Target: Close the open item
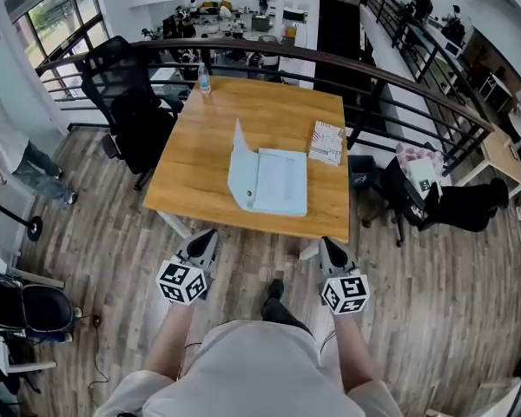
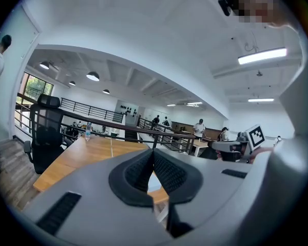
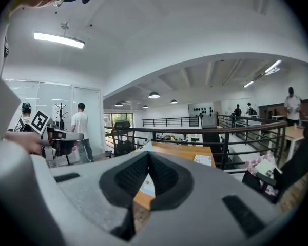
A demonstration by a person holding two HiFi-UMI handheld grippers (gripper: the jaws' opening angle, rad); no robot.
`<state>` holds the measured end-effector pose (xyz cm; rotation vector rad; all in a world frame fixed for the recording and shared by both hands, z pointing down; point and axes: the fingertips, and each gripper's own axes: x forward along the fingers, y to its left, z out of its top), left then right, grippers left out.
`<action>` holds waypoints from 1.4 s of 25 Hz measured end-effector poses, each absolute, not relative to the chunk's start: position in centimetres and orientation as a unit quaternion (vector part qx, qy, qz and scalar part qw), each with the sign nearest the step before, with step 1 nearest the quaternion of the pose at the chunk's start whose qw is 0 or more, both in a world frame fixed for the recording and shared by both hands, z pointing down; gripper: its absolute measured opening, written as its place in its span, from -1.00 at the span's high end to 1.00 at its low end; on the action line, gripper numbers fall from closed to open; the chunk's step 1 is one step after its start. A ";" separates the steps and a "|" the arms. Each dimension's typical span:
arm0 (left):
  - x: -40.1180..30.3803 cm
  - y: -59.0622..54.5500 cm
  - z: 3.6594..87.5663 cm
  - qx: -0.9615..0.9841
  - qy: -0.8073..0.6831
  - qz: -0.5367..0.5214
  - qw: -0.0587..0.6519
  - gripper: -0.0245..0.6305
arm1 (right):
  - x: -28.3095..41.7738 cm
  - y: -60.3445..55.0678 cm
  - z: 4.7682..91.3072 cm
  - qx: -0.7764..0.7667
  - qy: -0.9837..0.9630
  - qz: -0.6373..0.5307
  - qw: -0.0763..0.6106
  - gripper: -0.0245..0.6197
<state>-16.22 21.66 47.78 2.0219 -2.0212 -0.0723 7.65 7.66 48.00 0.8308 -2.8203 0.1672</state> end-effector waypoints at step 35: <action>-21.9 -1.7 50.9 0.623 -0.757 0.004 0.196 0.94 | -0.7 -18.8 52.7 0.193 -0.966 0.105 0.137 0.92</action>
